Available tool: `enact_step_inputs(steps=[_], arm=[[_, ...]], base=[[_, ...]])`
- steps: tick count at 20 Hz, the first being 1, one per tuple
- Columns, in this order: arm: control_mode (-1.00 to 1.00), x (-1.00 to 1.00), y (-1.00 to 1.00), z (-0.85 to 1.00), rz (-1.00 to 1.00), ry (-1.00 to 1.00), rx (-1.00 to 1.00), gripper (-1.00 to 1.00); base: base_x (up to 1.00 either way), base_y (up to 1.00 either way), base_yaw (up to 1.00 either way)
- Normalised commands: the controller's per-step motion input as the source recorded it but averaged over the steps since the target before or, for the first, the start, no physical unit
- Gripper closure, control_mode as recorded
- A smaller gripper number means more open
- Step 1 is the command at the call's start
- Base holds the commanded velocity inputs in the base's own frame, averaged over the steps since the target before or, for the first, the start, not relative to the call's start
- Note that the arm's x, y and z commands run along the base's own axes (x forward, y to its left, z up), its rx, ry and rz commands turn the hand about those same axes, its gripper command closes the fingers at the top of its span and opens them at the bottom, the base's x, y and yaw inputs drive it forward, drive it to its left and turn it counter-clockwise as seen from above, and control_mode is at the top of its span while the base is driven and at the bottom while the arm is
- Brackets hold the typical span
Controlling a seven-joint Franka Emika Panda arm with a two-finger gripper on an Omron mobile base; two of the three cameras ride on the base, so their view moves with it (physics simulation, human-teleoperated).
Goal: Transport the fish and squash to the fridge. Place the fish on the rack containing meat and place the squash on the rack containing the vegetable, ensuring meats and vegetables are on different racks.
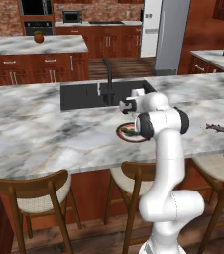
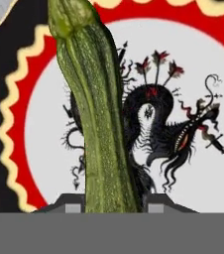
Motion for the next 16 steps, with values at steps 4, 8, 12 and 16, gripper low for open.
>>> enact_step_inputs(steps=[4, 8, 12, 16], arm=[[-1.0, -0.6, 0.0, 0.0, 0.0, 0.0, 0.0, 1.0], [-1.0, -0.24, 0.0, -0.19, 0.01, 0.0, 0.0, 1.0], [-1.0, -0.33, 0.0, -0.73, 0.08, 0.01, 0.0, 1.0], [-1.0, -0.45, 0.0, -0.12, 0.03, -0.12, 0.0, 1.0]], base=[[0.0, 0.0, 0.0], [0.0, 0.0, 0.0], [0.0, 0.0, 0.0], [0.0, 0.0, 0.0]])
